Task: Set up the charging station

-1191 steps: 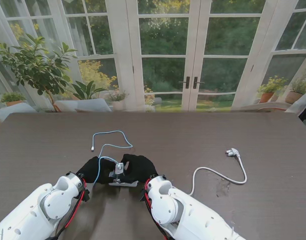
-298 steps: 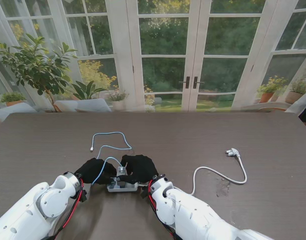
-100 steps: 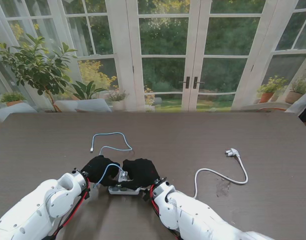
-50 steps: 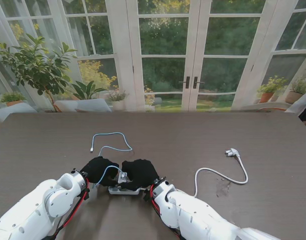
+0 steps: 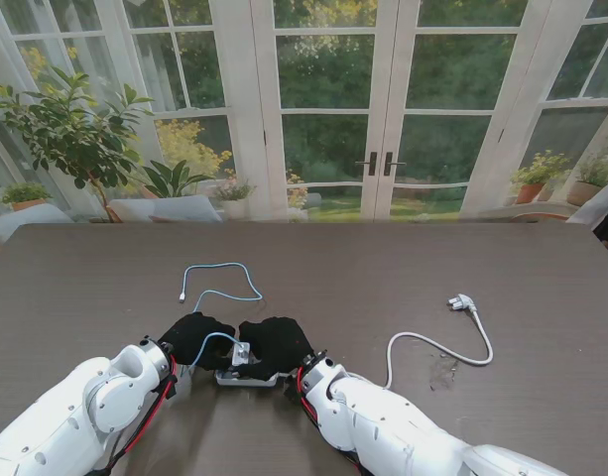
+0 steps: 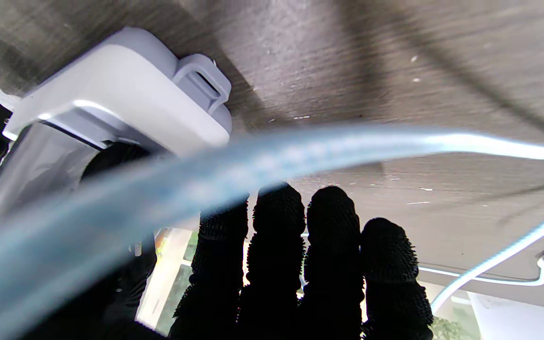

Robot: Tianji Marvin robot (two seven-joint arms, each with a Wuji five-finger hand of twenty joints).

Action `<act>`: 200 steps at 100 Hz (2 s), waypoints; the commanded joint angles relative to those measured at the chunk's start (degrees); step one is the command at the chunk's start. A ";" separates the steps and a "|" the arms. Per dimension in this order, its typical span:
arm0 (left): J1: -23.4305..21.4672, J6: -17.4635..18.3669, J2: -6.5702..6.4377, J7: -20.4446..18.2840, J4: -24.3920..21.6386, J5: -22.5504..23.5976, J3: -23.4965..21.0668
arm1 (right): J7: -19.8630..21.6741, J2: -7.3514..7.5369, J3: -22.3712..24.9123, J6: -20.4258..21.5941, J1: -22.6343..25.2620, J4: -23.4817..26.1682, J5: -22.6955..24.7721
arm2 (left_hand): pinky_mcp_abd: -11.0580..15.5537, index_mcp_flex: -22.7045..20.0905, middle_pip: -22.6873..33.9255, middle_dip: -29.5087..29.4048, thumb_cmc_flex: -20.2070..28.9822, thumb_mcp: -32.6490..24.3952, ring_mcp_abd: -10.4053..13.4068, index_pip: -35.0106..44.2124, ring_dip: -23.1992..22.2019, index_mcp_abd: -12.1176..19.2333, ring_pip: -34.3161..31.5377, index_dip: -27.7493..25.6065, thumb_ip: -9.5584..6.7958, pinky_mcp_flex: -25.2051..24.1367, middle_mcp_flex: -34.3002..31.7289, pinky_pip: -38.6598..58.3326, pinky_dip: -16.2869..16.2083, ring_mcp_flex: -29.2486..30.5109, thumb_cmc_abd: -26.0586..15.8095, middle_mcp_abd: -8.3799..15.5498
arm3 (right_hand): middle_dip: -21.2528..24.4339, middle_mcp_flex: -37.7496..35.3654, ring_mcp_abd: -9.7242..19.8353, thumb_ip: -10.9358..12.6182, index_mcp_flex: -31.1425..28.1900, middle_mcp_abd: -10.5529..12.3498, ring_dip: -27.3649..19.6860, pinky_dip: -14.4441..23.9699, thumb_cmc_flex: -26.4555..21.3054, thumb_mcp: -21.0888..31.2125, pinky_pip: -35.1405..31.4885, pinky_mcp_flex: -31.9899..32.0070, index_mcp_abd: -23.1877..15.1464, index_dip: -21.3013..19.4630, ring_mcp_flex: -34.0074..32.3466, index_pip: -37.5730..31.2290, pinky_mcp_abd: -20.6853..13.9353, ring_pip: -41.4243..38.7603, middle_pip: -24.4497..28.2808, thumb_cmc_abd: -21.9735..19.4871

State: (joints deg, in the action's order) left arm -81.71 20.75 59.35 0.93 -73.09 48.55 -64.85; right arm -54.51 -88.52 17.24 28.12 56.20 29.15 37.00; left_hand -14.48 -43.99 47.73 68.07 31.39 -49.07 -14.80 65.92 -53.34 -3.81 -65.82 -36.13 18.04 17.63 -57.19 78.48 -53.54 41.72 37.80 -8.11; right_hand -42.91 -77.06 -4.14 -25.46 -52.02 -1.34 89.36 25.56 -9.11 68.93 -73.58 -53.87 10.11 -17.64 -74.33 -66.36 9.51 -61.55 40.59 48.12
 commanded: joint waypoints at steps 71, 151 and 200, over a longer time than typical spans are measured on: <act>-1.62 -0.37 -0.21 -3.30 2.05 0.70 0.71 | 10.06 7.36 5.65 -8.57 5.56 14.21 1.32 | 0.25 0.71 0.24 -0.90 10.37 1.09 -0.36 -0.36 -0.44 0.01 0.29 -0.04 -3.74 -1.21 0.71 0.91 -0.57 -0.74 7.14 -0.30 | 12.89 35.50 -3.56 13.59 33.99 1.81 -56.33 1.40 7.75 -2.95 6.87 22.74 -8.95 -0.83 17.70 18.70 4.76 22.91 1.43 -7.33; -1.69 -0.24 -0.19 -3.84 2.09 -0.08 0.58 | 24.88 15.79 20.08 -16.56 13.70 36.56 -1.49 | 0.18 0.34 -0.09 -1.21 10.45 1.80 -0.81 -0.23 -0.39 0.14 0.52 0.06 -3.75 -1.31 0.69 0.84 -0.49 -0.87 6.01 -0.68 | 9.14 32.57 -6.13 21.71 21.81 0.51 -54.61 8.01 0.01 10.90 1.14 18.95 -29.95 1.68 15.07 24.57 9.58 14.88 5.75 -24.80; -1.72 -0.21 -0.24 -4.46 1.97 -0.33 0.31 | 30.96 20.17 19.80 -19.47 15.92 42.17 6.41 | -0.03 0.11 -0.21 -1.42 10.64 2.41 -1.06 -0.04 -0.37 0.21 0.55 0.27 -3.91 -1.46 0.45 0.74 -0.40 -0.84 5.36 -0.91 | -14.62 8.03 -1.42 7.44 16.24 2.08 -43.36 10.27 -22.67 21.02 -18.61 3.79 -27.19 4.48 -0.95 31.39 7.40 -20.30 24.47 9.44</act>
State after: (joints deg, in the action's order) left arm -81.82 20.80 59.27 -0.96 -73.41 47.56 -65.22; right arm -24.66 -68.41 37.71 8.82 71.69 71.07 42.85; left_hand -14.48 -43.95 47.55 66.85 31.40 -48.99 -14.86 65.50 -53.34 -3.84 -65.75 -35.98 17.86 17.61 -57.14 78.48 -53.55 41.72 36.14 -8.40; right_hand -56.12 -66.09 -6.36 -19.86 -35.85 -0.47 89.35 34.74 -30.04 82.97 -86.88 -48.78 -17.53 -13.80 -73.21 -66.39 17.49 -77.44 62.71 53.70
